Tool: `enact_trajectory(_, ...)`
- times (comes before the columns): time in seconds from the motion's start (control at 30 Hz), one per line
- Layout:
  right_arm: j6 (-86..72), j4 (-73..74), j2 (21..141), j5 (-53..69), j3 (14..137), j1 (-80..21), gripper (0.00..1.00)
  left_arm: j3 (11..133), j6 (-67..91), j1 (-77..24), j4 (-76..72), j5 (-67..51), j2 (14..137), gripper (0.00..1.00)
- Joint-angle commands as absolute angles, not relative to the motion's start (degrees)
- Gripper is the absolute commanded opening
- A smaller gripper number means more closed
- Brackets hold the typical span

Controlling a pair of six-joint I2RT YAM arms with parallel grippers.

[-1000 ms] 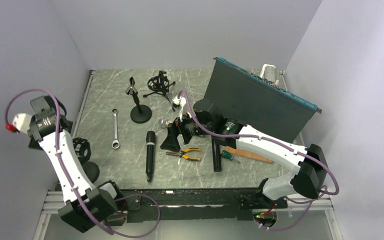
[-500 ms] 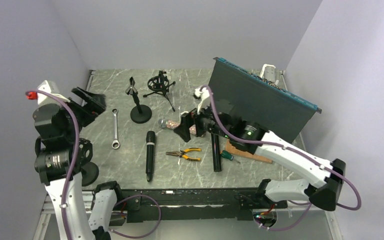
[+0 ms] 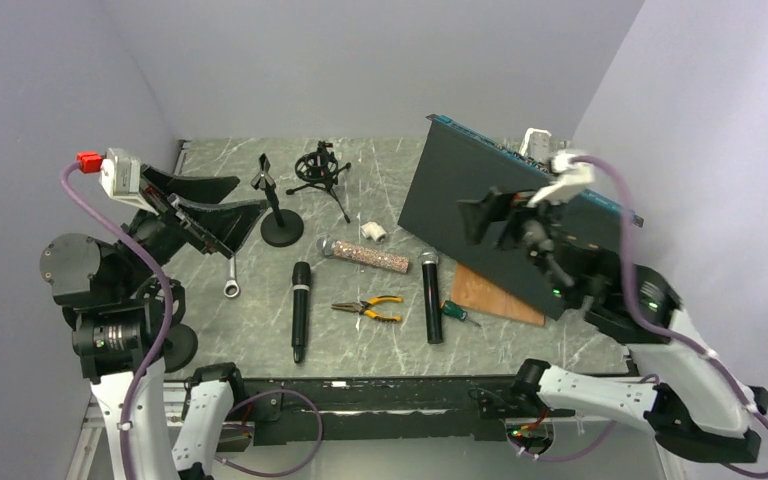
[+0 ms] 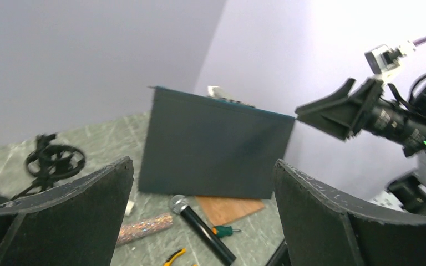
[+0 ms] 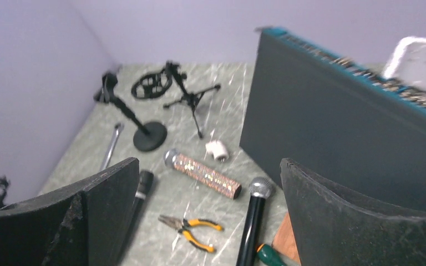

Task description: Remove the microphone from the stand

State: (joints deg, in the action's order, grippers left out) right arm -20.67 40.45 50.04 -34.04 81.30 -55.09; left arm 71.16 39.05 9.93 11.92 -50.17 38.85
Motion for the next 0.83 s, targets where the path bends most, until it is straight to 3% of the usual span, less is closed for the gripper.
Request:
enact_trajectory(0.0, -20.0, 45.3, 46.2, -43.4, 86.0, -55.1, 1.00, 76.8, 40.4, 6.4, 5.9, -55.7, 41.0, 0.98)
enact_trajectory(0.37, -17.6, 45.5, 43.4, -45.1, 90.5, -55.1, 1.00, 86.8, 29.2, -10.8, 17.3, -41.5, 47.6, 0.95)
enact_trajectory(0.73, -15.0, 39.9, 37.8, -45.1, 86.4, -55.1, 1.00, 86.2, 26.6, -14.5, 20.0, -37.9, 49.1, 0.95)
enact_trajectory(0.8, -17.0, 44.9, 40.2, -48.4, 90.2, -55.1, 1.00, 86.5, 25.6, -14.5, 21.4, -36.9, 49.1, 0.95)
